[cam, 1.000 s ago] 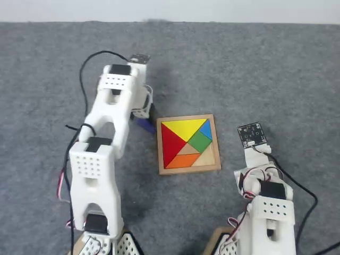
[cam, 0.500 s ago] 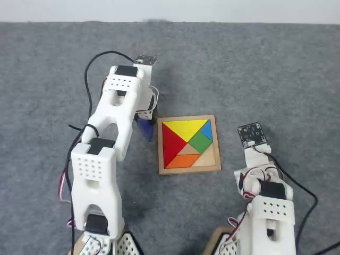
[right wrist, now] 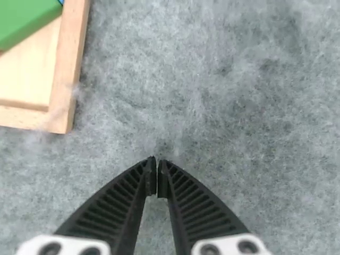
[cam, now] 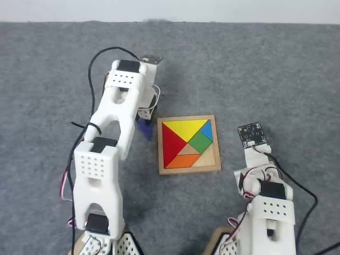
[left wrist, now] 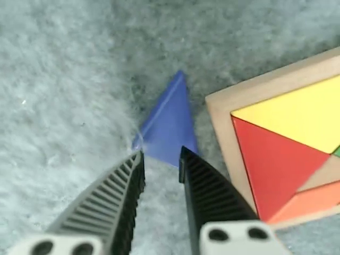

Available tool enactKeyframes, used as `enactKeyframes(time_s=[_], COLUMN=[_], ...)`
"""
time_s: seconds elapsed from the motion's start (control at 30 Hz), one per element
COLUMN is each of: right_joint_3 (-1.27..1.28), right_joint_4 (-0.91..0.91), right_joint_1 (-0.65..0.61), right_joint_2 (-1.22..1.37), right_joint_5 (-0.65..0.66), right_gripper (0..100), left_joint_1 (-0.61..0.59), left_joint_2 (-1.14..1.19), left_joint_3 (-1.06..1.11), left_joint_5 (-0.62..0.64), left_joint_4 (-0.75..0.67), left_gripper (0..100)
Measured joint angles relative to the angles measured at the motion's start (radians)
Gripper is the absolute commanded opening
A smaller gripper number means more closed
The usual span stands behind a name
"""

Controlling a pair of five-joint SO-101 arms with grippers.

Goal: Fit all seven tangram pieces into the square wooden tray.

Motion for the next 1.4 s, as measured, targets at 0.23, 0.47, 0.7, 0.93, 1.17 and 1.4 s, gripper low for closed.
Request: enactKeyframes(time_s=[0.23,0.47,0.7,0.93,1.17,1.4], right_joint_3=[0.000,0.000,0.000,0.000,0.000,0.000], right_joint_4=[0.000,0.000,0.000,0.000,0.000,0.000], right_joint_1=[0.000,0.000,0.000,0.000,0.000,0.000], right_joint_2=[0.000,-0.006,-0.006,-0.006,-0.006,-0.006], right_joint_5=[0.000,0.000,0.000,0.000,0.000,0.000], right_gripper=[0.9,0.9,0.9,0.9,0.9,0.9], left_joint_1=[0.000,-0.043,-0.043,-0.041,-0.049,0.040], left_joint_2=[0.049,0.141,0.141,0.161,0.175,0.003], left_joint_3=[-0.009,-0.025,-0.028,-0.094,-0.216,-0.025], left_joint_5=[0.000,-0.005,-0.032,-0.095,-0.101,-0.121], left_joint_4=[-0.006,-0.041,-0.041,0.009,0.055,0.057], left_gripper=[19,18,8,5,4,3])
